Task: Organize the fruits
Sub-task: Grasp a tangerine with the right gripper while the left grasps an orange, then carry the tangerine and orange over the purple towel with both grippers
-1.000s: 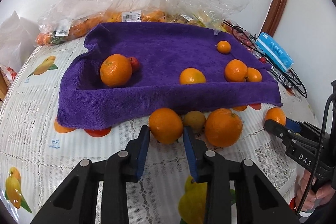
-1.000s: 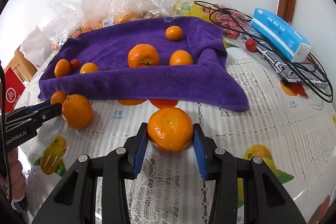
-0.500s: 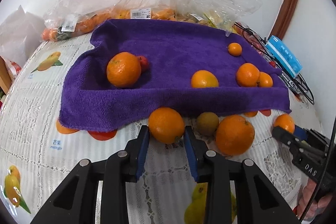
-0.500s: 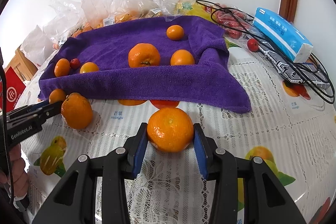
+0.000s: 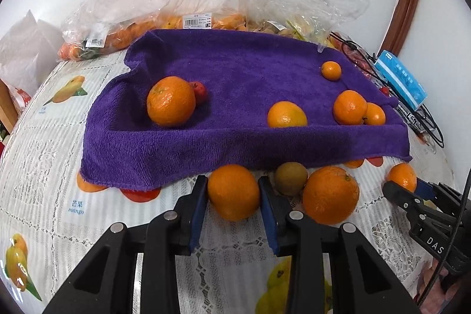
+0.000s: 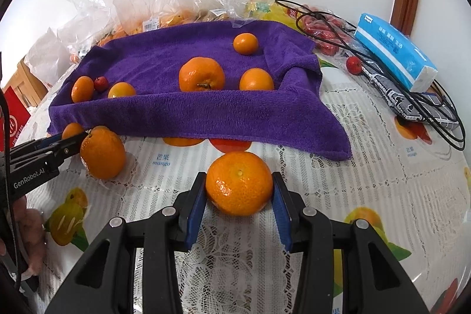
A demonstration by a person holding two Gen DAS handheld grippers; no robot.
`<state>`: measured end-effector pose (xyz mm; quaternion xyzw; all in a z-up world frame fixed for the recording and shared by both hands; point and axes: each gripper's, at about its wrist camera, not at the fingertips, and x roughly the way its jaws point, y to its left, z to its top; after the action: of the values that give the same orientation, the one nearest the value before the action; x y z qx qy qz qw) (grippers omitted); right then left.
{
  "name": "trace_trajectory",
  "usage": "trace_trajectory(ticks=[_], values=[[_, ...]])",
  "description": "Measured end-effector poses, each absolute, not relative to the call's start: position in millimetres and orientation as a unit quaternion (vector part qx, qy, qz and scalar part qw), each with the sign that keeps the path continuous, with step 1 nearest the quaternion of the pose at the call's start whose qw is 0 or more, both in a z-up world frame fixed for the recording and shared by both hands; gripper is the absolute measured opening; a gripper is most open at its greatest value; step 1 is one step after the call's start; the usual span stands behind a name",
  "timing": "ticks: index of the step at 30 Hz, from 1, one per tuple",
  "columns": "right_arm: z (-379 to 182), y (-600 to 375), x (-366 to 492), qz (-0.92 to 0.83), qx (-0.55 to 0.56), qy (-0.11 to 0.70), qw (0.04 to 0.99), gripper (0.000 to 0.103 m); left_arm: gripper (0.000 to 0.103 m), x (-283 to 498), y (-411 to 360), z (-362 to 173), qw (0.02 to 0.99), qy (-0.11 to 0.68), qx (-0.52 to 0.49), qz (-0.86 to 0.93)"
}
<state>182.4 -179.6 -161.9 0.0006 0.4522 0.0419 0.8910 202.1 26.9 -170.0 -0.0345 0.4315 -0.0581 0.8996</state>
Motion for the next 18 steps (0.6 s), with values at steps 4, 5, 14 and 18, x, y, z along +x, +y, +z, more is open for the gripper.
trace_trajectory(ticks=[4, 5, 14, 18], values=[[-161.9, -179.8, 182.2, 0.042, 0.0, 0.452, 0.891, 0.043, 0.033, 201.1, 26.3, -170.2, 0.9, 0.431, -0.035, -0.056], [-161.9, -179.9, 181.9, 0.042, 0.001, 0.452, 0.891, 0.043, 0.032, 200.8, 27.2, -170.1, 0.9, 0.431, -0.039, -0.057], [-161.3, -182.6, 181.6, 0.045, 0.007, 0.45, 0.892, 0.042, 0.032, 196.3, 26.4, -167.5, 0.898, 0.432, -0.045, -0.068], [-159.0, -184.9, 178.6, 0.052, 0.017, 0.449, 0.892, 0.041, 0.032, 189.7, 24.5, -164.1, 0.897, 0.433, -0.046, -0.078]])
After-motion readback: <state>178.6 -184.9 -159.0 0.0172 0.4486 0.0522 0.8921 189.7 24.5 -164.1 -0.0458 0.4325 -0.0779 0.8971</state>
